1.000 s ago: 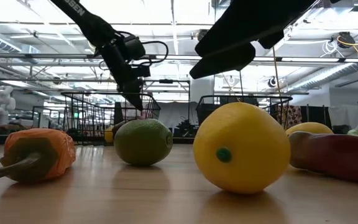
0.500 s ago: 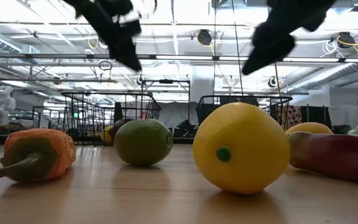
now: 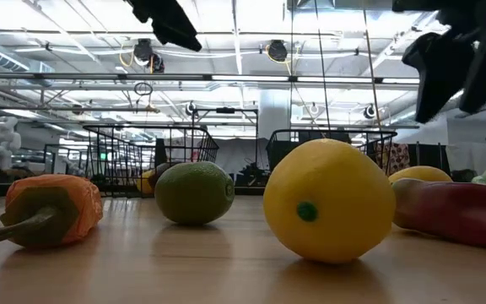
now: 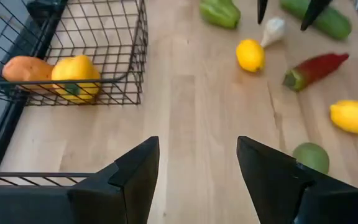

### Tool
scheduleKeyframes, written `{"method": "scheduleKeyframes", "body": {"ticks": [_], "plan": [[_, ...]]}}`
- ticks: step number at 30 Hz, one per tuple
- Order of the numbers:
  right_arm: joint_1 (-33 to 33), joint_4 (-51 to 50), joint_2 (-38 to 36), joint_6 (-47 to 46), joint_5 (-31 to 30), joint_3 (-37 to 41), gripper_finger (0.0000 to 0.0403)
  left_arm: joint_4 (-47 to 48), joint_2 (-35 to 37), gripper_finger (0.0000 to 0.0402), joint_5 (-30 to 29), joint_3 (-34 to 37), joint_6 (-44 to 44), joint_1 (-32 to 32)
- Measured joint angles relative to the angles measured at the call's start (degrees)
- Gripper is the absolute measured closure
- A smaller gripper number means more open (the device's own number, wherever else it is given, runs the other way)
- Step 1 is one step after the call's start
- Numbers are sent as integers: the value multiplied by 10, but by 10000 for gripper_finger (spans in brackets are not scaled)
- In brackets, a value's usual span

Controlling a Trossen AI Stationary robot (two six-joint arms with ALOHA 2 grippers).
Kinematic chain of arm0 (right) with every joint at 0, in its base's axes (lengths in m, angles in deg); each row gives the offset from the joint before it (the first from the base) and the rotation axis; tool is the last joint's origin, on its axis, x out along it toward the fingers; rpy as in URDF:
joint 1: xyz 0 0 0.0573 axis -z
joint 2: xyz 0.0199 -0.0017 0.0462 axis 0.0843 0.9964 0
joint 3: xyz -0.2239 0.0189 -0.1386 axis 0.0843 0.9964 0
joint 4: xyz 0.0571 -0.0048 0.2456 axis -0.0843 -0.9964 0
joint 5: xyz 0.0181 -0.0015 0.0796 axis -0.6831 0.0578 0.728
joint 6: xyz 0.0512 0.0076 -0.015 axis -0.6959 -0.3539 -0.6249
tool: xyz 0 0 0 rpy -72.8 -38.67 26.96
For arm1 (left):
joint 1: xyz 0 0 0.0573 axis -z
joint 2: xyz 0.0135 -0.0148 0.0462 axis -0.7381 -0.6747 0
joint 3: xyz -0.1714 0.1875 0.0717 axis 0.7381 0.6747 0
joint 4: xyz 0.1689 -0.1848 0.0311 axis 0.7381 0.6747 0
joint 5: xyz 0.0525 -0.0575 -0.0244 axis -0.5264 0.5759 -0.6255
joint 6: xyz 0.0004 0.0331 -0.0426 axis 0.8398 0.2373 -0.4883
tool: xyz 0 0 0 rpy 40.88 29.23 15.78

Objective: Sort produce into baskets
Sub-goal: Put the top yellow lemon into the left mesh basket

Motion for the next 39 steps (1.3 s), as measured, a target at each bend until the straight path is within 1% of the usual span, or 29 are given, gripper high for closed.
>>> {"method": "scheduleKeyframes", "body": {"ticks": [2, 4, 6, 8, 11, 16, 19, 24, 28, 31, 39], "plan": [[-2, 10, 0, 6, -19, 4, 71, -2, -3, 179, -50, 0, -9, 34], [-2, 12, 1, 22, -23, 15, 71, -3, -7, 179, -99, 0, -16, 61], [-1, 21, 1, 36, -24, 28, 71, -2, -11, 179, -130, 0, -26, 81], [4, 36, 1, 62, -20, 43, 71, -2, -11, 178, -144, 0, -32, 95], [13, 62, 2, 96, -15, 63, 71, -2, -11, 178, -145, 0, -45, 109], [32, 67, 2, 124, -9, 86, 71, -2, -11, 178, -148, 0, -60, 120], [42, 74, 2, 137, 15, 107, 71, -2, -11, 178, -148, 0, -60, 123], [51, 127, 2, 164, 21, 146, 78, -2, -11, 178, -148, 0, -61, 123], [64, 165, 7, 171, 24, 166, 92, -2, -11, 178, -148, 0, -61, 123], [73, 171, 7, 171, 16, 174, 106, -2, -11, 178, -148, 0, -61, 123], [83, 214, 7, 186, 18, 174, 173, -4, -12, 178, -148, 1, -65, 123]]}}
